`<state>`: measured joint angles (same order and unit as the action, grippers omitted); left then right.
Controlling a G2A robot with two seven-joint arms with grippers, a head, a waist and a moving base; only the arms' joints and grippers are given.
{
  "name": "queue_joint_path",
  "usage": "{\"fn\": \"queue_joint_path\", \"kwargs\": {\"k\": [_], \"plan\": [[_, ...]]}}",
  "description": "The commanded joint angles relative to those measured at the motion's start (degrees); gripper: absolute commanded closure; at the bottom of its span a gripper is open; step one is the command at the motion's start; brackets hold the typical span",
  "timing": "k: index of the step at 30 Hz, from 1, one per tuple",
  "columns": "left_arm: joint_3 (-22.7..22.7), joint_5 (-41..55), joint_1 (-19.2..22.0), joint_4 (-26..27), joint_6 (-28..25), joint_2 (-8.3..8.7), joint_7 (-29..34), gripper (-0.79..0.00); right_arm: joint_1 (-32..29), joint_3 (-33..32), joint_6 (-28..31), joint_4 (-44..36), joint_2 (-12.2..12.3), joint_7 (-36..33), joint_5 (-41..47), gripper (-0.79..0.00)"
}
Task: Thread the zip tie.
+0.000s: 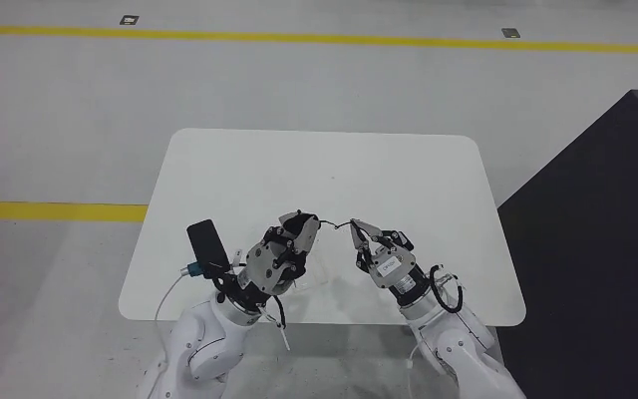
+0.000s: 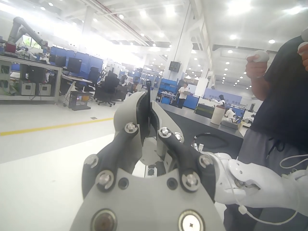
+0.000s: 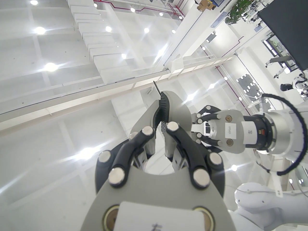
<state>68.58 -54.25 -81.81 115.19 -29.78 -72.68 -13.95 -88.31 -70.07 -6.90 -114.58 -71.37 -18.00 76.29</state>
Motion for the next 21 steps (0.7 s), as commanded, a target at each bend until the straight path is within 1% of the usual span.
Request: {"fn": "queue_joint_path", "kwargs": {"k": [1,8,17,21], "plan": [[0.1,-0.5,-0.2,0.2,0.1,0.0,-0.8,0.0,0.0,-0.2,0.0,0.0,0.0,0.0,0.1,0.0],[0.3,-0.9,-0.6,-0.3,-0.2,0.05,-0.3,0.0,-0.1,-0.5,-0.3,-0.2,-0.1,0.0,0.5,0.0],[-0.2,-1.6,-1.4,0.8,-2.5,0.19,-0.2,0.0,-0.1,-0.5,-0.3,-0.2,-0.1,0.0,0.5,0.0],[-0.5,-1.9,-1.2,0.8,-1.9,0.13,-0.3,0.0,-0.1,-0.5,-0.3,-0.2,-0.1,0.0,0.5,0.0]]}}
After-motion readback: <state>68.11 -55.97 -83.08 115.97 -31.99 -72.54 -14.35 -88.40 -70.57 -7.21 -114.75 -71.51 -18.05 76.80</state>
